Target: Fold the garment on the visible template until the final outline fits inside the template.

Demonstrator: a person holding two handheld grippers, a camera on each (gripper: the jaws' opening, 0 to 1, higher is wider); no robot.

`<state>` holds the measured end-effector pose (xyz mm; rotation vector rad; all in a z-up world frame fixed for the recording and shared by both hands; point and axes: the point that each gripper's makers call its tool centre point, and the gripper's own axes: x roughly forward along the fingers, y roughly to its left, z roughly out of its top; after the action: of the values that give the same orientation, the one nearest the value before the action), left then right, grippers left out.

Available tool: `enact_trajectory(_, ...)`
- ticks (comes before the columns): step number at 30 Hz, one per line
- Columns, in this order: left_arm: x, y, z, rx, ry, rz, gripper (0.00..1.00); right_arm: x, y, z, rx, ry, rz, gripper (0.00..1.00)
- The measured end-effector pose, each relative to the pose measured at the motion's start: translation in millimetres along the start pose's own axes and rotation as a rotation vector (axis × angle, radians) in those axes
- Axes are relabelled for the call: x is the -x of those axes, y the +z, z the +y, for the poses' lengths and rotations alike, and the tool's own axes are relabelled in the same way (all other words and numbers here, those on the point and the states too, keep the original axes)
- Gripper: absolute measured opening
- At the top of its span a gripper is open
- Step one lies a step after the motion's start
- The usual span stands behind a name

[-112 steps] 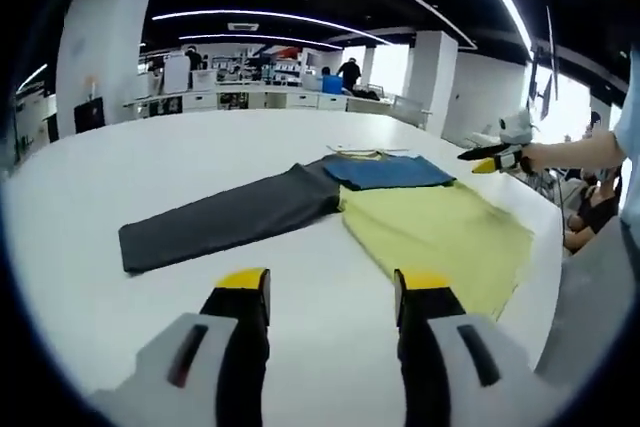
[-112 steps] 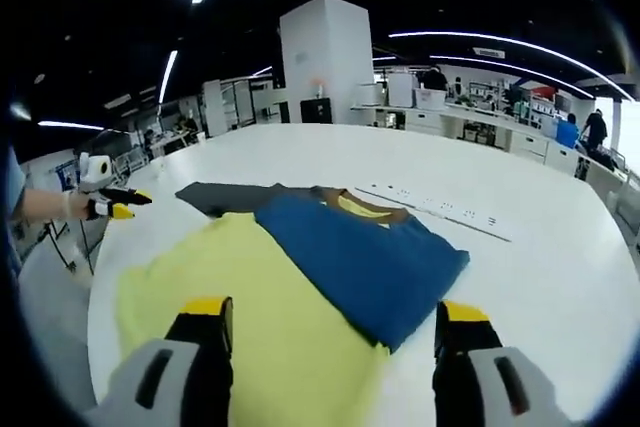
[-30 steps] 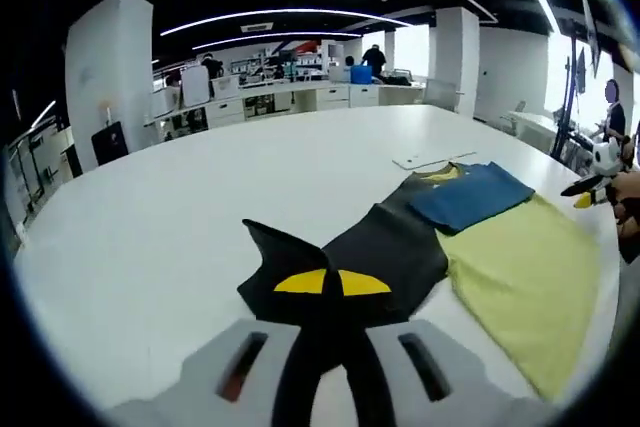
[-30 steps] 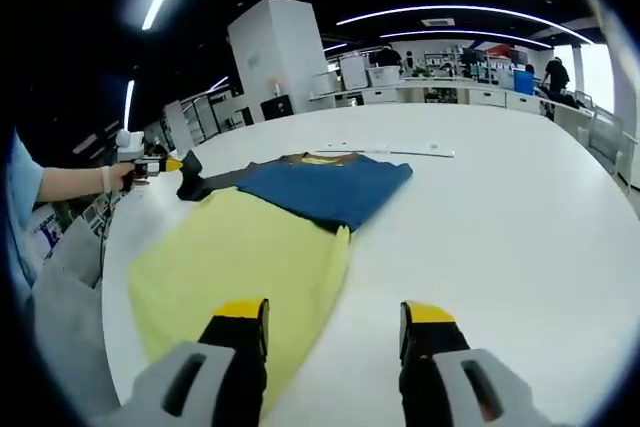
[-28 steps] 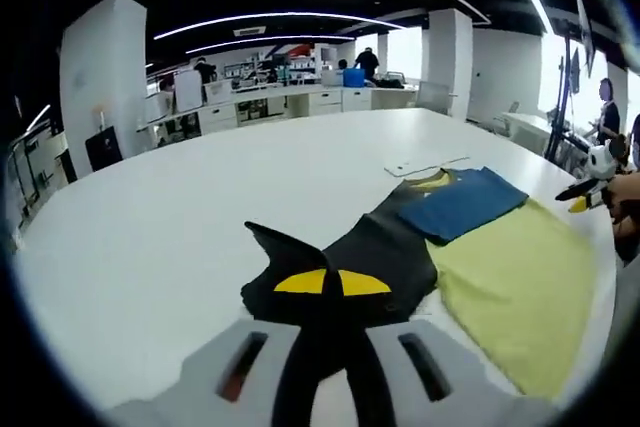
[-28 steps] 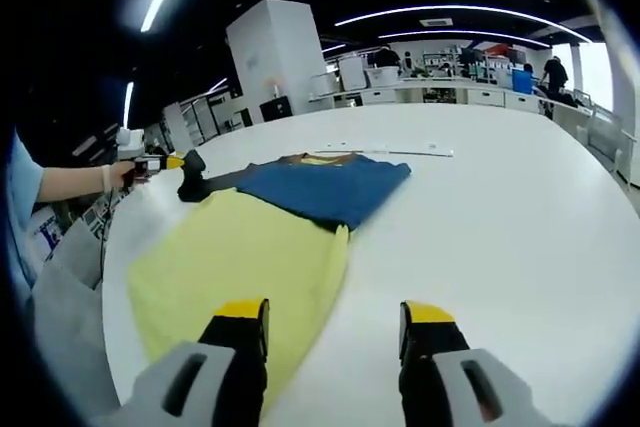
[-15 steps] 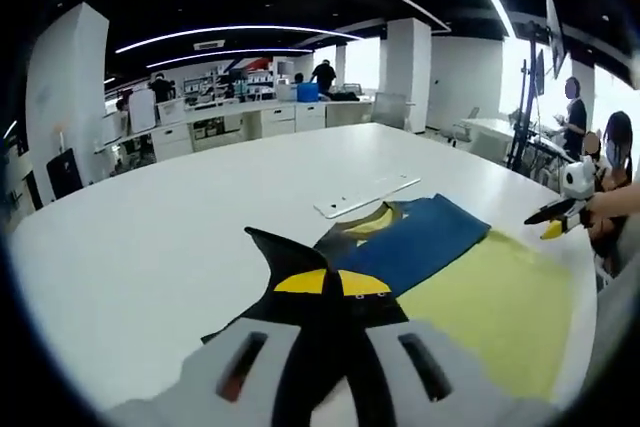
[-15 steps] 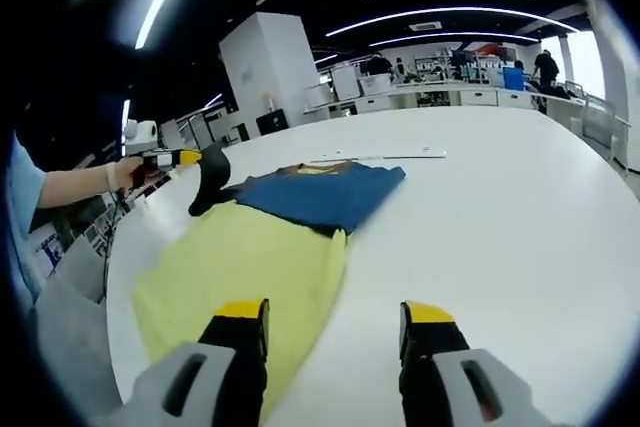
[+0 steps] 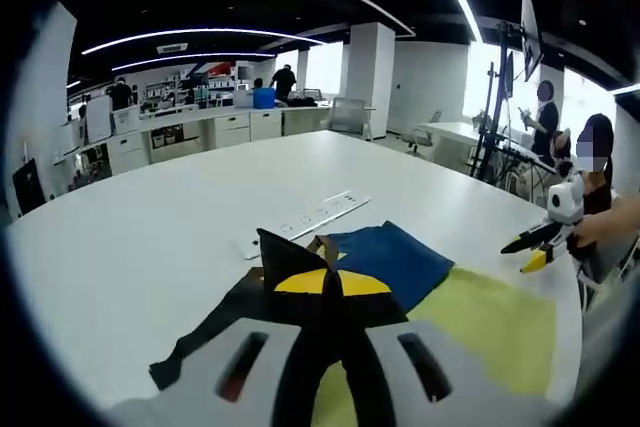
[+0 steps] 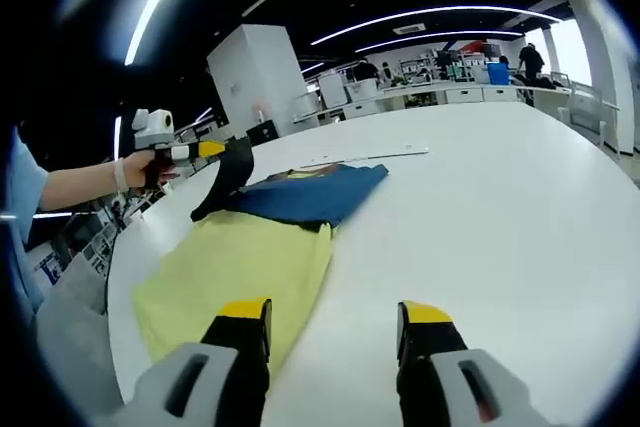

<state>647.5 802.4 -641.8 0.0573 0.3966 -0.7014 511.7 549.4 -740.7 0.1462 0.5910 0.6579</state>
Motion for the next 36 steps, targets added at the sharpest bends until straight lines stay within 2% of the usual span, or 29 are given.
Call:
enact_trajectory(5,-27,2.0,-22.8,0.012,-0.031,-0.011,0.0,3,0.4,-4,-0.011,-0.001,-0.01,0.48)
enact_trajectory(11,-60,-6.2,-46.0,0.022,-0.046,-0.003,0.0,4,-0.9,-8,-0.002,-0.004,-0.003,0.48)
enact_trajectory(12,-64,-6.4,-48.8,0.049,-0.046,-0.007,0.0,4,-0.8,-9,-0.002,-0.005,-0.005,0.48)
enact_trajectory(16,-83,-9.8,-62.6,0.043,-0.06,0.001,0.0,4,0.1,-10,-0.007,-0.006,-0.014,0.47)
enact_trajectory(20,-103,-5.0,-75.6,0.025,-0.081,0.005,0.0,4,-2.4,-10,0.004,-0.003,-0.008,0.47)
enact_trajectory(25,-117,-4.0,-90.5,0.078,-0.101,-0.013,0.0,5,-7.3,-10,0.007,-0.005,-0.006,0.47)
enact_trajectory(28,-123,-14.7,-104.8,0.025,-0.124,0.019,0.0,7,-10.9,-12,0.002,-0.009,-0.004,0.47)
enact_trajectory(30,-124,-17.6,-108.9,0.049,-0.133,0.021,0.0,7,-11.6,-13,-0.005,-0.011,-0.006,0.47)
enact_trajectory(36,-130,-27.3,-120.8,0.051,-0.15,0.044,0.0,8,-12.2,-14,-0.01,-0.013,-0.011,0.47)
